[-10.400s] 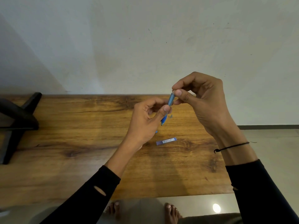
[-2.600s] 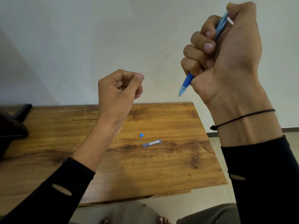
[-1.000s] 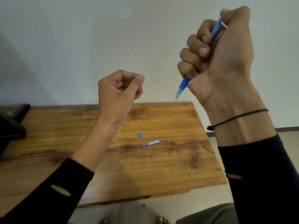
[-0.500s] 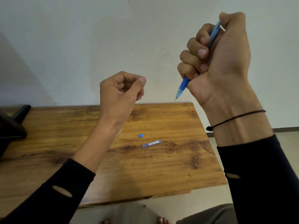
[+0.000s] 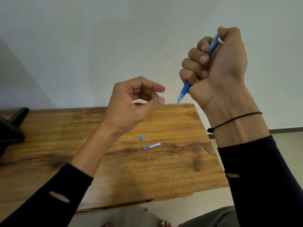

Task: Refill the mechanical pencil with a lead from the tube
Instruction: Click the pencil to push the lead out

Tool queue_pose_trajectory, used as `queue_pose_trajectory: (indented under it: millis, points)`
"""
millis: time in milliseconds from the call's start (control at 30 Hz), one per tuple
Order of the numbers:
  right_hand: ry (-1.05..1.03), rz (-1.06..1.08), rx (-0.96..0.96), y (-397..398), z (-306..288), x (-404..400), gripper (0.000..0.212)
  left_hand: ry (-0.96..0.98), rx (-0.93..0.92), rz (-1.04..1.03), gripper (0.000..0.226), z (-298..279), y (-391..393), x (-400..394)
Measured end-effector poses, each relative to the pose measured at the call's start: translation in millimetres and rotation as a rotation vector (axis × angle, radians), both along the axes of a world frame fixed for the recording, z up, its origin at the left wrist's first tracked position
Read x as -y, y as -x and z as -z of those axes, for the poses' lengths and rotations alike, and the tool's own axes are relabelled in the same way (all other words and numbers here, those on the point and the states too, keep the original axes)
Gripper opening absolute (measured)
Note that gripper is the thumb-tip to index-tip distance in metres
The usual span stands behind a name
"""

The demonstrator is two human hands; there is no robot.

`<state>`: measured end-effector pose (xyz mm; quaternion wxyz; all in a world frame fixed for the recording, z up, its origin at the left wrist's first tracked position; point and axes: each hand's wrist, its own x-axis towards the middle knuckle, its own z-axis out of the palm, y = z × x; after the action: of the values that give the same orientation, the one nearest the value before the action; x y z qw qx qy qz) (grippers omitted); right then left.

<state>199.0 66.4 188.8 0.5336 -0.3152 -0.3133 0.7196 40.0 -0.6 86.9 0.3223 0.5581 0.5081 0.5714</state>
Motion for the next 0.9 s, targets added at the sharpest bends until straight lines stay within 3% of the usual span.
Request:
queue_pose_trajectory:
  millis: [200,567,900]
  points:
    - [0.016,0.050,0.008,-2,1,-4,0.050,-0.001,-0.101,0.184,0.032,3,-6,4]
    - [0.050,0.022,-0.015,0,3,-3,0.051,-0.144,-0.084,0.021,0.020,2,-19,3]
    - [0.056,-0.015,-0.056,-4,4,-3,0.054,-0.067,-0.090,0.071,0.025,5,-11,4]
